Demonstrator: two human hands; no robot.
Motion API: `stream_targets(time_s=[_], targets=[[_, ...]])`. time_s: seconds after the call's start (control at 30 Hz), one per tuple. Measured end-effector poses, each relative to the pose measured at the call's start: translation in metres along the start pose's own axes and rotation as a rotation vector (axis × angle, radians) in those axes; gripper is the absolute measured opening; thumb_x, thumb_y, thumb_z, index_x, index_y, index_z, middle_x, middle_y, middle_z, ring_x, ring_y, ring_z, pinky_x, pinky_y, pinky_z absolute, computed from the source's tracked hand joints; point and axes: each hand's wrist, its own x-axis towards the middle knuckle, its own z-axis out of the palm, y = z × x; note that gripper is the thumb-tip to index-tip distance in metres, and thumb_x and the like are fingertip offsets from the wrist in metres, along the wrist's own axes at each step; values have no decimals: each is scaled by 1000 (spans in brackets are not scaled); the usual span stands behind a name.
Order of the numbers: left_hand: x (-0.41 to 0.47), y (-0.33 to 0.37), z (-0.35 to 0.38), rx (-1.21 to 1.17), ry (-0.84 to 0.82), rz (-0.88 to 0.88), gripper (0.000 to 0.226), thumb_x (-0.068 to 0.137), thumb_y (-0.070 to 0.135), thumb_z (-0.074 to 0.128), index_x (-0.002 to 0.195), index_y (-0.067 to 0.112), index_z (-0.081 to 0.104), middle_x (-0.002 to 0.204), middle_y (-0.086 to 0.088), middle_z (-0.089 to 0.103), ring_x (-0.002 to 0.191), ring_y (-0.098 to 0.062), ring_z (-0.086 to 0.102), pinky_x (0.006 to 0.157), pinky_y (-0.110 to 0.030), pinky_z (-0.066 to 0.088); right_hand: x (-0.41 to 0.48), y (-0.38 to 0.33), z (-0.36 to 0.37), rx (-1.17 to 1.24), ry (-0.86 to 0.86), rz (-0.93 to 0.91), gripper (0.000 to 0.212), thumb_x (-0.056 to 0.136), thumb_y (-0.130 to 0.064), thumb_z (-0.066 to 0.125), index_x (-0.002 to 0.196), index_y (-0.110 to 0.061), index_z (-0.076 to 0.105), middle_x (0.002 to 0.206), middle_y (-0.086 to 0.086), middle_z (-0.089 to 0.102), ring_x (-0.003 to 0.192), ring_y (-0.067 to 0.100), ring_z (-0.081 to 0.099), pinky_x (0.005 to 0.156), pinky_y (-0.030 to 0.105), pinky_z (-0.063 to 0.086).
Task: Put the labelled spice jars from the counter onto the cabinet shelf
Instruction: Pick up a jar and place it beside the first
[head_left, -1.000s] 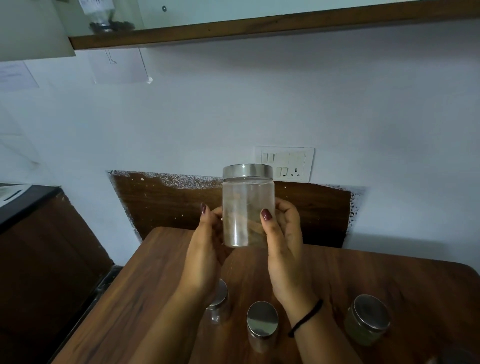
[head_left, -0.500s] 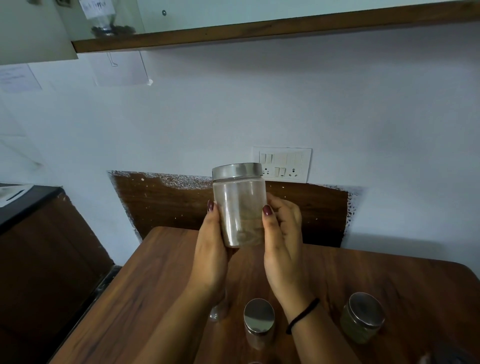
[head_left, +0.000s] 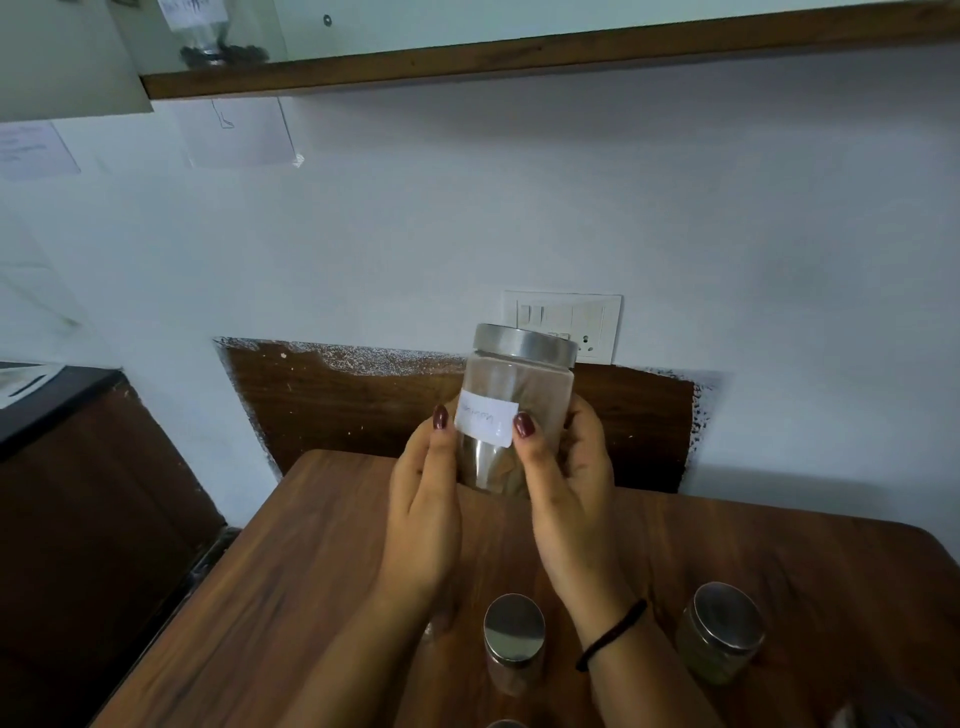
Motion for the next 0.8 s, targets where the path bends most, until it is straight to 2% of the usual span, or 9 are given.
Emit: stream_targets(time_s=[0.07,0.17,0.3,0.4,0.43,0.5,0.53,0.7,0.8], targets=[[3,-1,-4,-43,-2,-91,37,107,28,33,100,29,69,93,16,74,91,5,66,83,-21,52,0,1,-2,26,-21,19,54,81,-45,61,126,-17,55,110,-9,70,102,6,67,75,18,54],[8,0,-5,-127,-65,-228,48,97,61,39,108,30,75,115,1,73,115,-14,65,106,-46,45,-4,2,0,45,-46,33,53,82,-46,56,128,-20,50,113,-13,68,107,6,65,77,18,54],[5,6,-4,-239,-119,-288,53,86,59,38,104,28,77,115,-4,74,115,-18,66,109,-46,42,-7,5,3,45,-41,48,51,81,-51,52,125,-26,48,111,-15,66,106,5,64,75,18,53],[4,4,-4,-156,-80,-243,48,95,58,36,103,34,77,117,-5,73,117,-21,64,108,-50,43,-5,6,2,-9,-22,41,44,82,-55,49,119,-31,53,109,-8,65,102,8,64,73,21,54],[3,2,-4,-74,-54,-206,51,94,64,37,110,33,74,123,-6,70,122,-22,61,109,-52,42,-3,6,2,-41,-17,26,41,83,-56,48,117,-33,54,112,-5,63,102,9,64,74,22,54],[2,-2,-1,140,-57,-153,84,81,79,33,138,22,56,144,-7,54,136,-23,48,114,-47,36,0,6,2,-93,-27,-6,38,86,-55,47,115,-34,57,118,0,58,105,8,61,74,19,53],[1,-2,0,208,-54,-119,91,78,77,29,144,17,49,148,-8,50,139,-24,44,115,-46,35,1,6,2,-102,-43,-8,39,86,-55,46,116,-33,58,120,0,56,106,6,61,75,18,52],[9,-10,-6,13,63,-150,56,84,67,35,113,32,68,118,-7,67,119,-25,59,103,-57,45,1,4,1,-76,-149,-22,66,82,-76,46,129,-30,54,130,0,57,118,4,57,87,15,50],[10,-12,-7,-66,92,-170,47,84,65,39,106,37,70,120,-10,65,119,-25,59,102,-56,47,3,4,2,-97,-190,-43,56,82,-70,53,127,-37,54,129,-1,58,119,11,58,89,26,55]])
